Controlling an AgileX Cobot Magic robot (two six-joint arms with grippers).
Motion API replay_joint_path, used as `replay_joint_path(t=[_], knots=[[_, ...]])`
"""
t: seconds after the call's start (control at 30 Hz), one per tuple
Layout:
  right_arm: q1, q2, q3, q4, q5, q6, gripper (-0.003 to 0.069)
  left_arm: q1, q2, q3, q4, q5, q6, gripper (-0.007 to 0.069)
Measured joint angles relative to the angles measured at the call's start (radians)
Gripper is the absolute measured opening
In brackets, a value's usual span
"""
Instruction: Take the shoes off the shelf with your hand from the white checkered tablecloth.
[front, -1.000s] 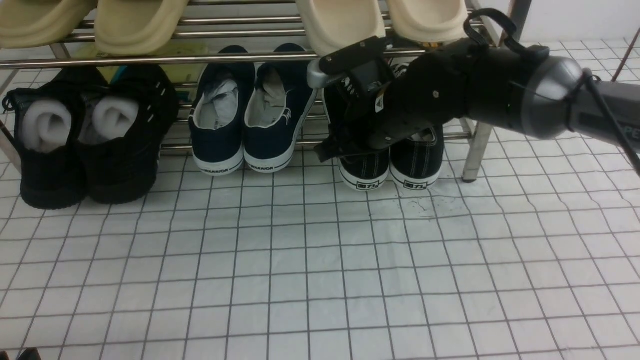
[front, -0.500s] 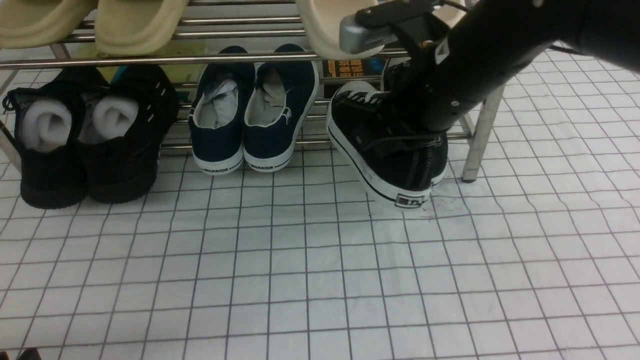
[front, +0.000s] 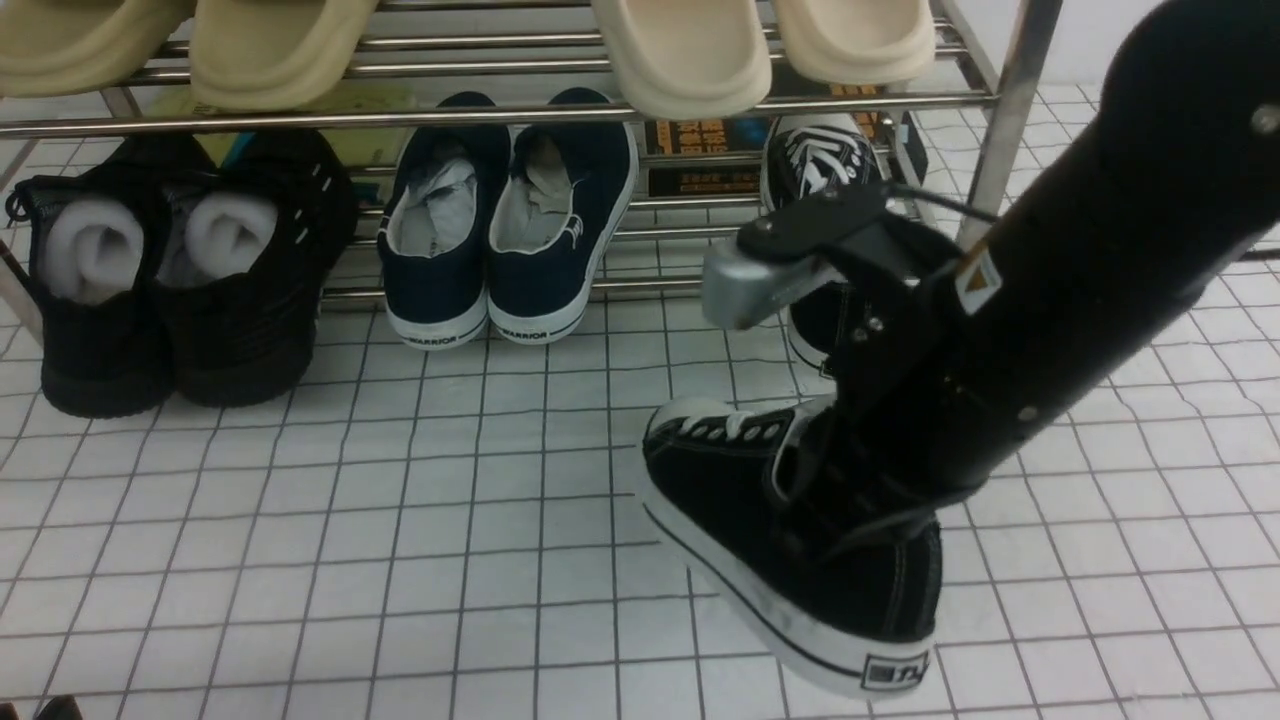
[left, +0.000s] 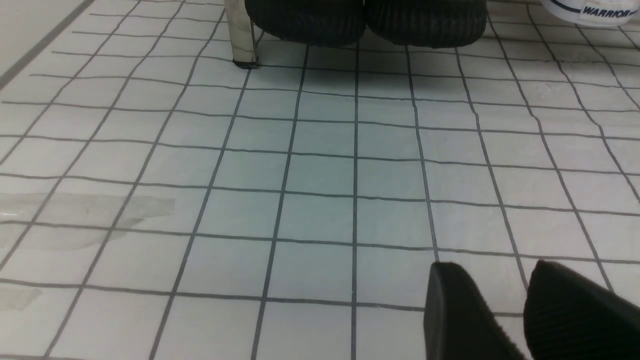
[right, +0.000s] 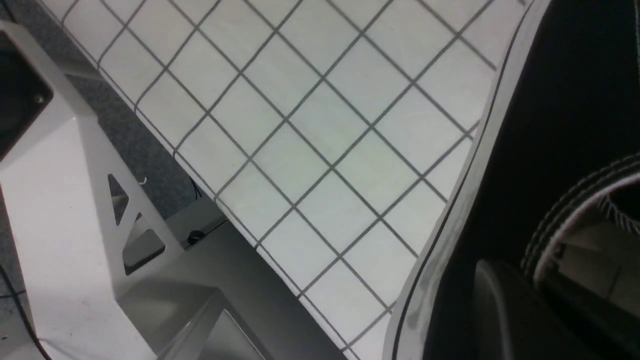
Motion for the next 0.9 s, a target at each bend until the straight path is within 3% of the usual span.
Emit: replay_joint_path(t=[0.37, 0.7, 0.83, 0.9], knots=[[0.015, 0.088, 0.024, -0.061, -0.212, 0.001, 0.0009, 0.0, 0.0, 0.0, 0.0, 0.0, 0.0, 0.024], [0.019, 0.198, 0.024, -0.048, -0.254, 0.103, 0.0025, 0.0, 0.0, 0.0, 0.0, 0.0, 0.0, 0.024], [0.021, 0.215, 0.024, -0.032, -0.269, 0.142, 0.0077, 0.0, 0.0, 0.0, 0.0, 0.0, 0.0, 0.024], [0.021, 0.216, 0.021, -0.014, -0.291, 0.143, 0.0163, 0.0, 0.0, 0.0, 0.0, 0.0, 0.0, 0.024]])
